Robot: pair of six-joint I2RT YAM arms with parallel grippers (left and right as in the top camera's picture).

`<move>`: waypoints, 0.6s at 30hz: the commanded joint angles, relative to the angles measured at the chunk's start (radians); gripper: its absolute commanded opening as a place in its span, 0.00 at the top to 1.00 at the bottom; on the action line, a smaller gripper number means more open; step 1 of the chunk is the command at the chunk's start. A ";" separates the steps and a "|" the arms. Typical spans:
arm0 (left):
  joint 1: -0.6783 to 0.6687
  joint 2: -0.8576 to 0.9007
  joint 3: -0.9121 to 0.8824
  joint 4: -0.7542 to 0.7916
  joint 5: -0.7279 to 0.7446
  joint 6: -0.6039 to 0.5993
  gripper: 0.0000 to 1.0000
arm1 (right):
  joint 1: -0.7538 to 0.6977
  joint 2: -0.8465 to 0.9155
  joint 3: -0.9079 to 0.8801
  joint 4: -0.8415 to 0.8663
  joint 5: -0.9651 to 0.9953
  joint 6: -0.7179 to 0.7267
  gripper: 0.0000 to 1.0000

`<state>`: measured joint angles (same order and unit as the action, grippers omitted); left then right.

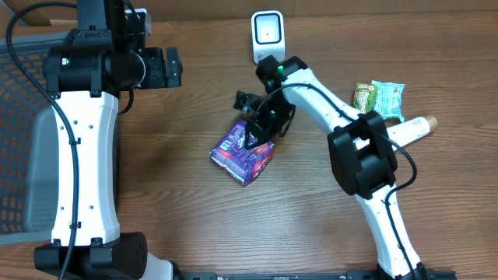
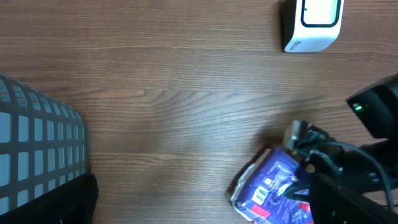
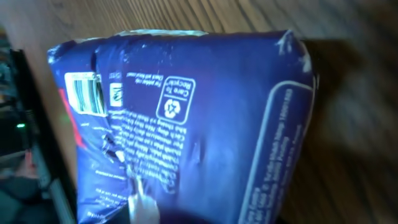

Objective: Scan the item barcode

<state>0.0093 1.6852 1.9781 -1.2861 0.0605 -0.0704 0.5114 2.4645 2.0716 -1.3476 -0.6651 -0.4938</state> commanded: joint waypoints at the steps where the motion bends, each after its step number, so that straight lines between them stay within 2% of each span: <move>1: 0.003 0.002 0.006 0.004 0.008 0.023 0.01 | -0.043 0.019 0.019 -0.051 -0.076 -0.005 0.74; 7: 0.003 0.002 0.006 0.004 0.008 0.023 0.00 | -0.118 -0.013 0.097 -0.133 -0.166 -0.005 0.74; 11: 0.003 0.002 0.006 0.004 0.008 0.023 0.01 | -0.174 -0.073 0.171 -0.162 -0.223 0.008 0.84; 16: 0.003 0.002 0.006 0.003 0.008 0.023 0.01 | -0.220 -0.176 0.261 -0.161 -0.146 0.138 0.90; 18: 0.003 0.002 0.006 0.004 0.008 0.023 0.00 | -0.225 -0.232 0.283 -0.135 -0.063 0.235 0.94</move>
<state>0.0093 1.6852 1.9781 -1.2865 0.0605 -0.0704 0.2901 2.3848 2.2837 -1.5013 -0.7872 -0.3935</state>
